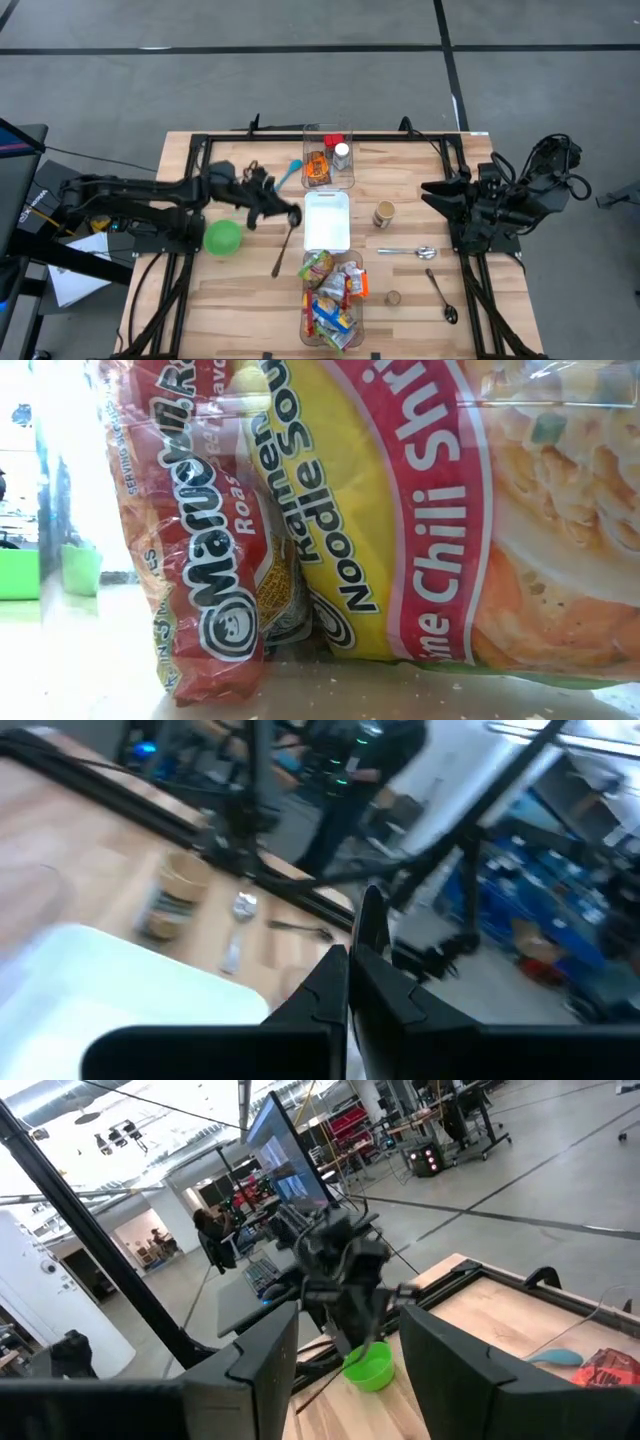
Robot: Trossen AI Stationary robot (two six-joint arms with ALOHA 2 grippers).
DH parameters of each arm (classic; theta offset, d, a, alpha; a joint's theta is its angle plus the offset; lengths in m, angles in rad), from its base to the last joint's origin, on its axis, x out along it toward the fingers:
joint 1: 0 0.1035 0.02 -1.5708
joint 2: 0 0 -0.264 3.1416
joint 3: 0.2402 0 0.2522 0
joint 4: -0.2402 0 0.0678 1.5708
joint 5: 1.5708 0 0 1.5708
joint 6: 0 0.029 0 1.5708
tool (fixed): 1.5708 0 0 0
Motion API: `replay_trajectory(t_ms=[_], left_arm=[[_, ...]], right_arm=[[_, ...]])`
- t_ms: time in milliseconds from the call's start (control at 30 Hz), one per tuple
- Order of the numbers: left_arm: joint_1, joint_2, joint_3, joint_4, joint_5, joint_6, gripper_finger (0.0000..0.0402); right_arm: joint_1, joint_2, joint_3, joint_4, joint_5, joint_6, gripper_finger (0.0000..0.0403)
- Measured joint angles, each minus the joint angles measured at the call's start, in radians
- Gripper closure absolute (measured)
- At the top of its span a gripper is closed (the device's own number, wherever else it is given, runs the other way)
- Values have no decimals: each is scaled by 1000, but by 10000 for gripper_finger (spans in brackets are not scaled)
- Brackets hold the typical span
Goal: Pick & Place Food Item
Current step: Put the left black spoon into the white bin
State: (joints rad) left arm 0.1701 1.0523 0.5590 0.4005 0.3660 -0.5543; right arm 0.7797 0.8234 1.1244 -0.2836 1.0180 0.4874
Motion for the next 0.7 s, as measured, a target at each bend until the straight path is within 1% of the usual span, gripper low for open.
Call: replay_trajectory(t_ms=[100,167,367,500,600,700], left_arm=[[48,53,102,-124,-1,20,401],[69,102,171,-177,4,54,401],[127,274,355,-184,21,157,401],[163,396,461,-259,20,240,401],[172,480,516,-293,-2,310,401],[171,541,549,-288,-28,345,401]], right_arm=[[0,0,0,0,0,-17,232],[0,0,0,0,0,-24,232],[0,0,0,0,0,-28,232],[0,0,0,-2,-1,-27,232],[0,0,0,-4,-19,-27,232],[0,0,0,-4,-26,-27,232]])
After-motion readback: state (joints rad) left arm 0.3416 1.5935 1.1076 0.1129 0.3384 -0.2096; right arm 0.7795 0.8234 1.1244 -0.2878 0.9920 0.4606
